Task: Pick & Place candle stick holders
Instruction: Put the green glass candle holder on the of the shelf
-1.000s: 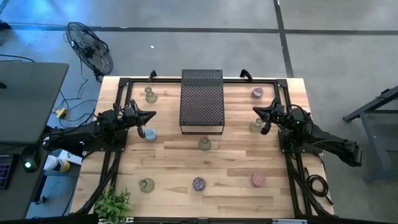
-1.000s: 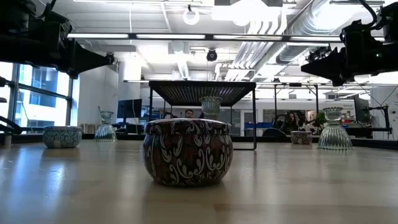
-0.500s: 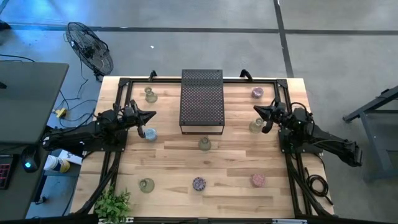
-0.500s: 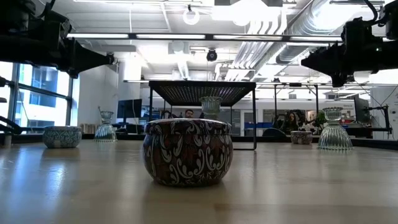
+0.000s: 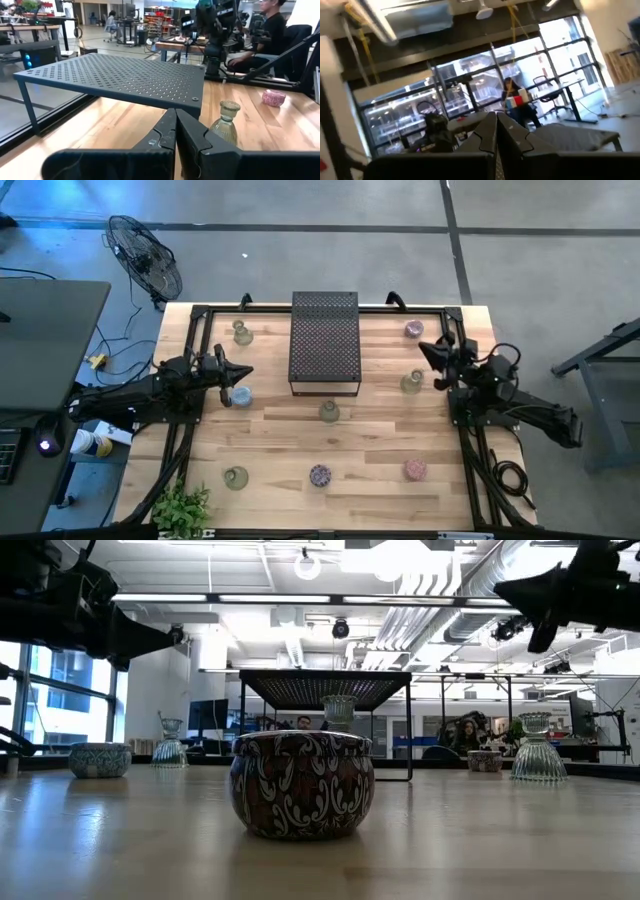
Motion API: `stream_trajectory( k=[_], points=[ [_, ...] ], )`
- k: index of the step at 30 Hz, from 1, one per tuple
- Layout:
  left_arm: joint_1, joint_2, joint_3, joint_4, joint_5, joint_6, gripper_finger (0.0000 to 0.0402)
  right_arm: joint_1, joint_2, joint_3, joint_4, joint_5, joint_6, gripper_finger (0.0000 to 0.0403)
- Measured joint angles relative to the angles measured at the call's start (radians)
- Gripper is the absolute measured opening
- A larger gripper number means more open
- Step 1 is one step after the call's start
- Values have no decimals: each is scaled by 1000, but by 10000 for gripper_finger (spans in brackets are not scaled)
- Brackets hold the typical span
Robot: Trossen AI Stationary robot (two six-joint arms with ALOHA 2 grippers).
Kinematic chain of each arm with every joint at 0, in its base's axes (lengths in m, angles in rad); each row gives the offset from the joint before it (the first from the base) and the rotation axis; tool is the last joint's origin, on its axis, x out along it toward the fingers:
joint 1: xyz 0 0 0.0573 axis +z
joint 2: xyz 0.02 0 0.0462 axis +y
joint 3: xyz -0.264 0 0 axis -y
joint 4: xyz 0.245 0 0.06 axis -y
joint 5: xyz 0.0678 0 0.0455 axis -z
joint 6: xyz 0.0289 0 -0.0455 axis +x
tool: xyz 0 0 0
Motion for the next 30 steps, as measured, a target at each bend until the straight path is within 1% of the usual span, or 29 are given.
stream_trajectory(
  k=[4, 7, 11, 16, 20, 21, 23, 26, 28, 30],
  points=[
    [0, 0, 1, -5, -4, 1, 0, 40, 53, 37, -27, 42, -15, 0],
    [0, 0, 2, -4, -7, 2, 0, 89, 139, 58, -89, 131, -33, 0],
    [0, 0, 3, -7, -9, 29, 0, 151, 278, 85, -111, 231, -53, 0],
    [0, 0, 3, -8, -9, 28, 0, 182, 428, 148, -109, 252, -65, 0],
    [0, 0, 3, -1, -13, 28, 0, 154, 537, 222, -109, 286, -119, 0],
    [0, 0, 3, 0, -16, 28, 0, 140, 561, 242, -110, 276, -144, 0],
    [0, 0, 3, 0, -16, 28, 0, 109, 602, 284, -109, 212, -174, 0],
    [0, 0, 3, 2, -39, 27, 0, 88, 633, 332, -146, 104, -146, 0],
    [0, 0, 3, 6, -81, 25, 0, 101, 637, 341, -186, 91, -129, 0],
    [0, 0, 3, 9, -108, 24, 0, 121, 635, 341, -247, 104, -128, 0]
  ],
)
